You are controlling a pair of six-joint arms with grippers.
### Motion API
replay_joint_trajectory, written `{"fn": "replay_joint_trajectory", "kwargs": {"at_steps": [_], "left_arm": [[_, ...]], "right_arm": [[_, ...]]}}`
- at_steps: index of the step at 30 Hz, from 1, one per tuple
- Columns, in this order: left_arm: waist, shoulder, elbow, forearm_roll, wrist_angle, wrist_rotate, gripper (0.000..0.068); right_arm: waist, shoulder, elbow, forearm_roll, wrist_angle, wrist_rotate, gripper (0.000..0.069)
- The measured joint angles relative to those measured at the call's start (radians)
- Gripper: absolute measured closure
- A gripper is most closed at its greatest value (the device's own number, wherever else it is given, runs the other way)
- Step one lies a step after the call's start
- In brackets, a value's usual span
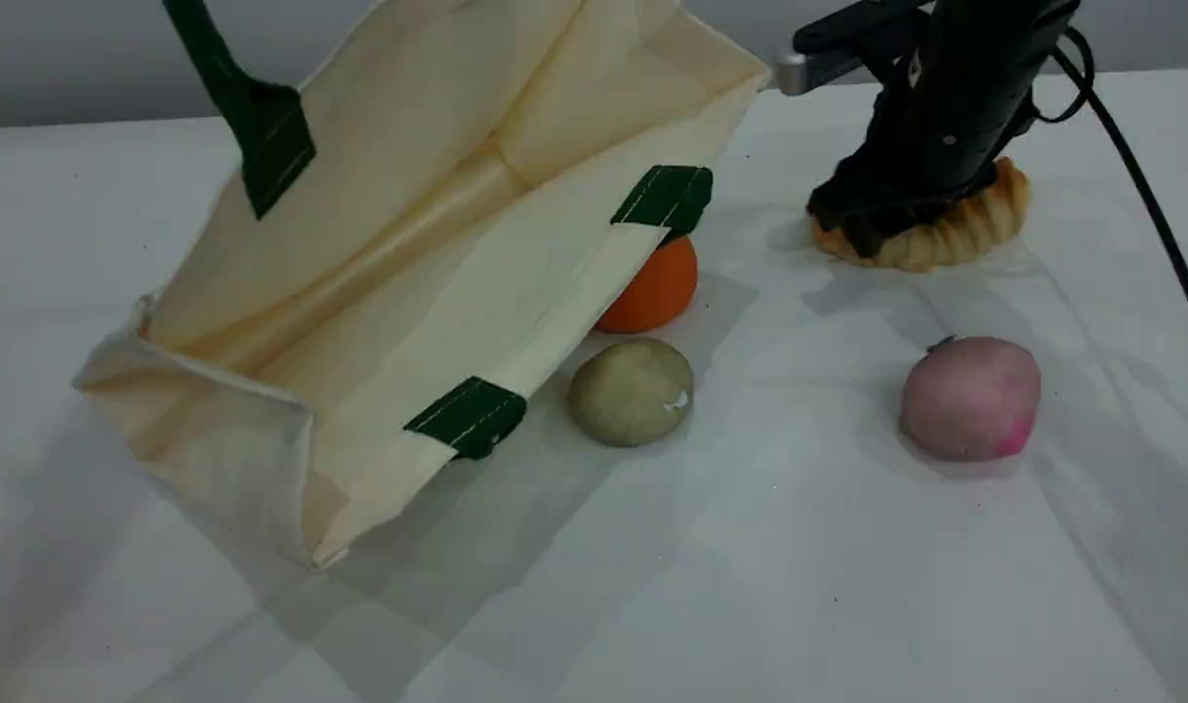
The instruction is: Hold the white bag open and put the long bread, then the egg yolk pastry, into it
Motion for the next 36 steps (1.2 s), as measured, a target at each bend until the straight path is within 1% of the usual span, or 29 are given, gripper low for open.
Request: {"fn": "replay_joint_trajectory", "kwargs": {"at_steps": [3,5,9,15,18,21,23,25,30,33,36], "left_arm": [[0.000,0.000,0.000,0.000,0.000,0.000,0.0601],[0.000,0.000,0.000,0.000,0.000,0.000,0.0601],[0.000,0.000,0.000,0.000,0.000,0.000,0.0601],[0.000,0.000,0.000,0.000,0.000,0.000,0.0601],[0.000,0.001,0.000,0.000,0.000,0.000,0.0601],[0.000,0.001,0.000,0.001,0.000,0.000,0.0601],[0.000,0.001,0.000,0.001,0.000,0.000,0.0601],[0.000,0.001,0.000,0.005,0.000,0.000,0.0601],[0.000,0.002,0.000,0.005,0.000,0.000,0.0601],[0.000,0.003,0.000,0.006,0.000,0.001,0.0601],[0.000,0.003,0.000,0.007,0.000,0.031,0.0601]], "right_arm": [[-0.005,-0.042,0.006,-0.066,0.096,0.074,0.0464],[-0.006,-0.076,0.008,-0.095,0.135,0.120,0.0479],[-0.003,-0.164,0.005,-0.110,0.090,0.143,0.0483],[-0.001,-0.273,0.007,-0.095,0.124,0.143,0.0524],[0.000,-0.313,0.012,-0.085,0.159,0.144,0.0528],[0.003,-0.353,0.026,-0.044,0.158,0.146,0.0529],[0.009,-0.393,0.069,-0.019,0.133,0.146,0.0533],[0.022,-0.439,0.118,-0.012,0.069,0.150,0.0535],[0.062,-0.577,0.276,0.037,-0.050,0.159,0.0545],[0.104,-0.658,0.371,0.069,-0.125,0.159,0.0545],[0.157,-0.731,0.461,0.090,-0.189,0.167,0.0547]]}}
